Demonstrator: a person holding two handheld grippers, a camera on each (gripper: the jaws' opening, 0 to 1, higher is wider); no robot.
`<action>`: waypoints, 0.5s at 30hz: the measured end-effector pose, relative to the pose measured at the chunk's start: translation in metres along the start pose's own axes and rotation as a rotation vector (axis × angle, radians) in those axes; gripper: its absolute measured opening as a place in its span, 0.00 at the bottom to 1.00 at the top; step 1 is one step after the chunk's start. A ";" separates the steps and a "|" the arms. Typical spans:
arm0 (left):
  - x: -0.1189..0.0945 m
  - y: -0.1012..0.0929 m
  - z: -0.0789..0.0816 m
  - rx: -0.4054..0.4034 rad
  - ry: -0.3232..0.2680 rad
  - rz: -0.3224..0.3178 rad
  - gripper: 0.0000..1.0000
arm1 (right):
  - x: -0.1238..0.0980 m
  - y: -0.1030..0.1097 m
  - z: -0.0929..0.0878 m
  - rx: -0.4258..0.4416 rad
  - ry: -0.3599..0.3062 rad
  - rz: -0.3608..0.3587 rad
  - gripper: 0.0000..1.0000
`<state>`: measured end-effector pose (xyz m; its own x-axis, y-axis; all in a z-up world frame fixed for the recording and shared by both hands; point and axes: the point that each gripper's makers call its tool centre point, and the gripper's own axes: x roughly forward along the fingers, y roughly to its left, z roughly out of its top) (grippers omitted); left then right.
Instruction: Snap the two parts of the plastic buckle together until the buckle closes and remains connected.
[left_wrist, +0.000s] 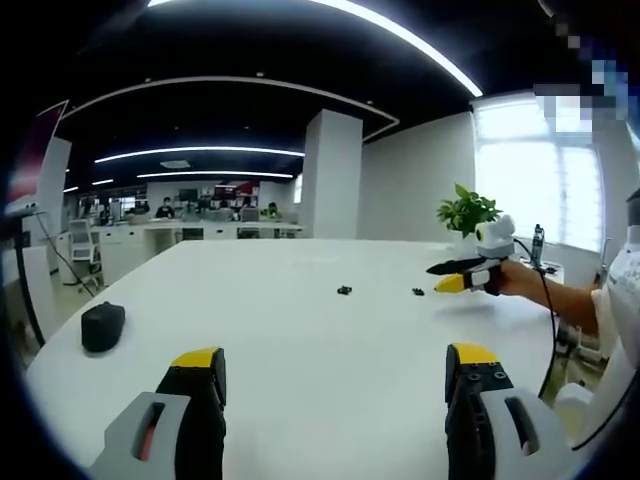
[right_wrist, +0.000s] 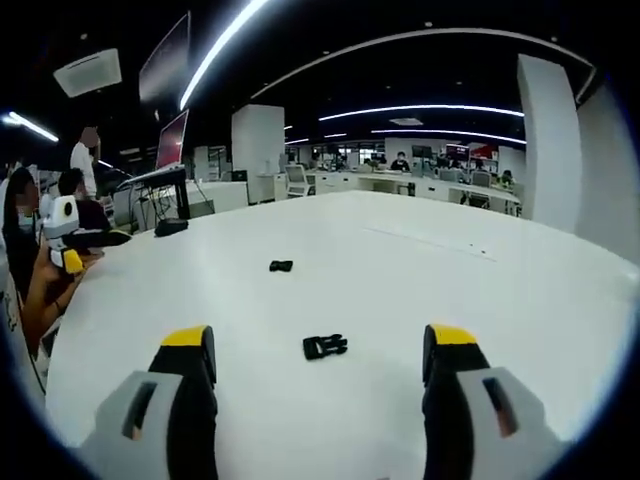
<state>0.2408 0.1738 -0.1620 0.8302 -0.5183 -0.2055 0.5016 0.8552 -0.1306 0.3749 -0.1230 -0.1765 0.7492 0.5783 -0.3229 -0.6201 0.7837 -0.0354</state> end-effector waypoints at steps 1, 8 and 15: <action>0.000 0.000 0.000 0.000 0.000 0.000 0.92 | 0.001 -0.001 -0.001 0.000 0.005 0.001 0.85; 0.000 -0.001 0.001 0.007 0.000 -0.002 0.92 | 0.006 -0.002 -0.003 0.007 0.017 0.005 0.83; 0.000 -0.003 0.006 0.015 -0.013 -0.007 0.92 | 0.010 -0.001 -0.004 -0.001 0.031 0.011 0.78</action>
<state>0.2407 0.1713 -0.1553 0.8296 -0.5245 -0.1917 0.5111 0.8514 -0.1178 0.3822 -0.1187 -0.1837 0.7348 0.5795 -0.3526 -0.6284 0.7772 -0.0322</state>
